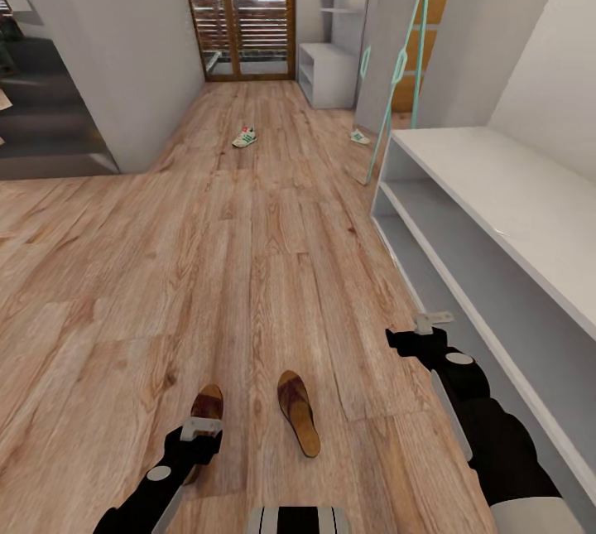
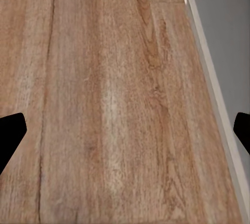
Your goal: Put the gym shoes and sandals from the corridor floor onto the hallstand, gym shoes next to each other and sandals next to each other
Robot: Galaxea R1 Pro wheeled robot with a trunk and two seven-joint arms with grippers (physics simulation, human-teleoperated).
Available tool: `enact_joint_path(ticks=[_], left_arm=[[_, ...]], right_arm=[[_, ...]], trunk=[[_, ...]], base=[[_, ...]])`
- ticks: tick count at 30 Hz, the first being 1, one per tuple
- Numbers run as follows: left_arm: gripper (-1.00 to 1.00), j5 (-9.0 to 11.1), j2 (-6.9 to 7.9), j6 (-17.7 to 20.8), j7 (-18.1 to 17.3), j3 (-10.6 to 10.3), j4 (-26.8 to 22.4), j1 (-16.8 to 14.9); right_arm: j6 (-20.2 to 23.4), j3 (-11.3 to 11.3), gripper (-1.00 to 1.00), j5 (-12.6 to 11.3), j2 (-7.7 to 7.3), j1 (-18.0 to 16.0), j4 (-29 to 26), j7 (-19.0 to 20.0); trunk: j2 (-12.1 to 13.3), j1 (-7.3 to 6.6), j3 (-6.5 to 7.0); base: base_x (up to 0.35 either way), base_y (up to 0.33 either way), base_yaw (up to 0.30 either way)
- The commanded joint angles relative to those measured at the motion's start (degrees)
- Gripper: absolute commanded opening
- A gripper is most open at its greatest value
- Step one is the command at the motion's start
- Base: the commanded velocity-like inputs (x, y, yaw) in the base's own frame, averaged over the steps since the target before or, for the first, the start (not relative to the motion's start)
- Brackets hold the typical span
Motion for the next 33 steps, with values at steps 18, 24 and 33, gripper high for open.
enact_joint_path(ticks=[18, 24, 33], left_arm=[[1.00, -0.03, 0.63, -0.34, -0.06, 0.23, -0.01, 0.06], [1.00, -0.03, 0.65, -0.35, -0.08, 0.25, -0.03, 0.07], [1.00, -0.03, 0.71, -1.86, -0.09, 0.24, -0.14, 0.03]], right_arm=[[0.31, 0.62, 1.00, 0.08, -0.03, -0.02, 0.00, -0.03], [0.31, 0.74, 1.00, 0.05, -0.03, -0.02, 0.00, -0.03], [0.31, 0.79, 1.00, 0.04, -0.03, -0.02, 0.05, 0.02]], trunk=[[-0.02, -0.01, -0.04], [-0.02, -0.01, -0.04], [-0.02, -0.01, -0.04]], base=[[0.017, 0.076, 0.000], [0.011, 0.097, 0.000], [0.002, 0.020, 0.000]])
